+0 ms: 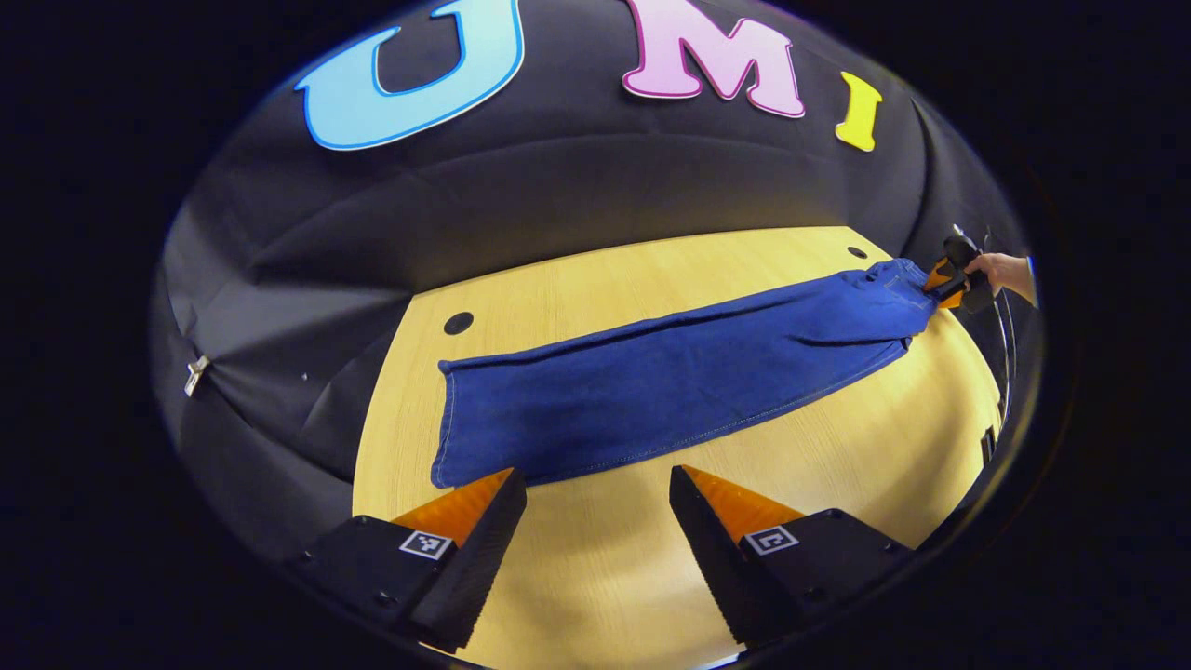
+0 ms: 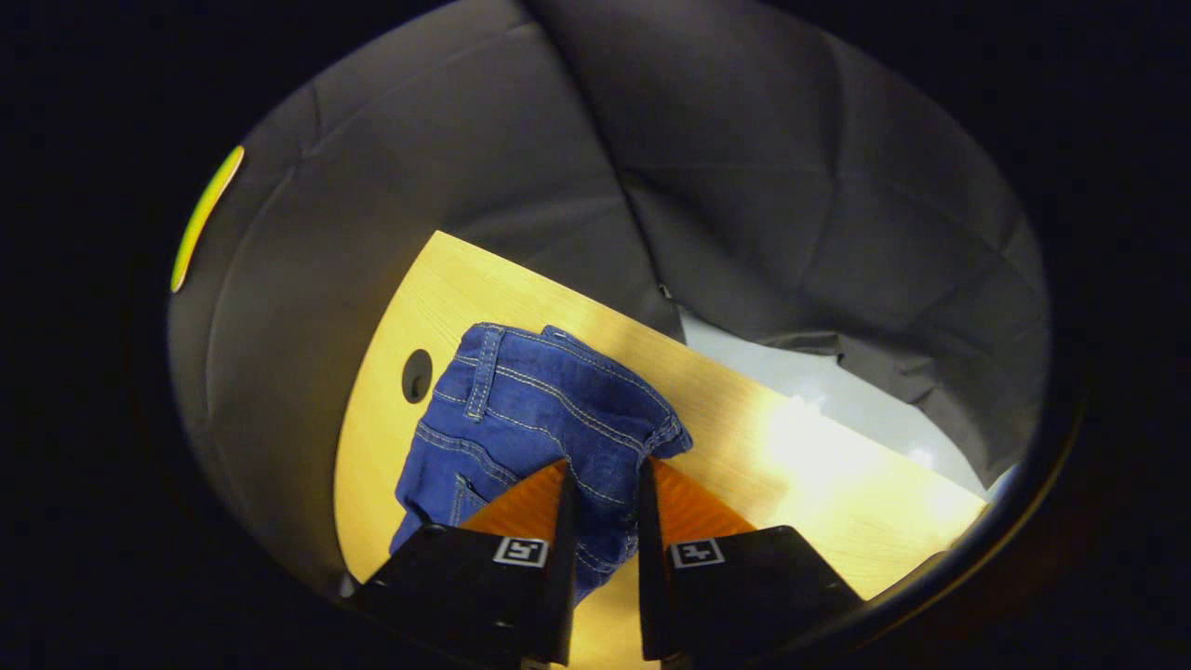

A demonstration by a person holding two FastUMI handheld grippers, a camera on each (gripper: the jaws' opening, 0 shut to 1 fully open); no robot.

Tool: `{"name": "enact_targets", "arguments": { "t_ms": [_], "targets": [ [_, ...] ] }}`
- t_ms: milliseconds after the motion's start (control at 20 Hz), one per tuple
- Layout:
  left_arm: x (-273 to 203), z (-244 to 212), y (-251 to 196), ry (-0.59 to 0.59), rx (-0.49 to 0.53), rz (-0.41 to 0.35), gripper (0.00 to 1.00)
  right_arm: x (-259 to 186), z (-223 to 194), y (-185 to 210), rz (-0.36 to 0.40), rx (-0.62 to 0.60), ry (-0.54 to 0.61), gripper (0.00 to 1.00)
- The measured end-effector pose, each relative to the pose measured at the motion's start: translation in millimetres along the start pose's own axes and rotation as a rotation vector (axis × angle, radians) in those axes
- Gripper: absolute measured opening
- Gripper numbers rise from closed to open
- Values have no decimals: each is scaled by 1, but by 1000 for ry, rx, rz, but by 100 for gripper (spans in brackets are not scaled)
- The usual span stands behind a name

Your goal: Grasp the waist and the cuffs of the jeans and fold them to make the two legs overlap; first hold the waist and fold one-third of the jeans toward the cuffs, then hold the cuffs and fold the remaining one-third in the same direction to finish folding.

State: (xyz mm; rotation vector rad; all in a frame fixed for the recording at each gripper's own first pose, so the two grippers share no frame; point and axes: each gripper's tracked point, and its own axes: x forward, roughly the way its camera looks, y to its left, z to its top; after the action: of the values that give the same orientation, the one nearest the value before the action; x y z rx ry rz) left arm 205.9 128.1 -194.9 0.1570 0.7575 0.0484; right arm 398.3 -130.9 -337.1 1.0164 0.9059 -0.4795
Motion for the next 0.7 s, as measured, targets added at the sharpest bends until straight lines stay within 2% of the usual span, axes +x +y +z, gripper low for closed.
{"name": "enact_targets", "arguments": {
  "t_ms": [50, 100, 200, 400, 550, 700],
  "targets": [
    [-1, -1, -3, -5, -9, -1, 98, -4, -3, -3, 20, -4, 6, 37],
    [-2, -4, -5, -6, -18, -7, 98, -6, 2, -5, 36, -12, -1, 25],
    [-5, -12, -5, -1, -25, -21, 98, -18, 8, 2, 68, -35, -32, 18],
    [-16, -21, 13, -10, -10, -39, 98, -87, 19, 39, 161, -101, -212, 17],
    [-26, -29, 33, -28, -17, -48, 98, -169, 11, 81, 237, -276, -384, 17],
    [-37, -35, 51, -47, -53, -57, 98, -226, -26, 119, 330, -434, -498, 17]
  ]
}}
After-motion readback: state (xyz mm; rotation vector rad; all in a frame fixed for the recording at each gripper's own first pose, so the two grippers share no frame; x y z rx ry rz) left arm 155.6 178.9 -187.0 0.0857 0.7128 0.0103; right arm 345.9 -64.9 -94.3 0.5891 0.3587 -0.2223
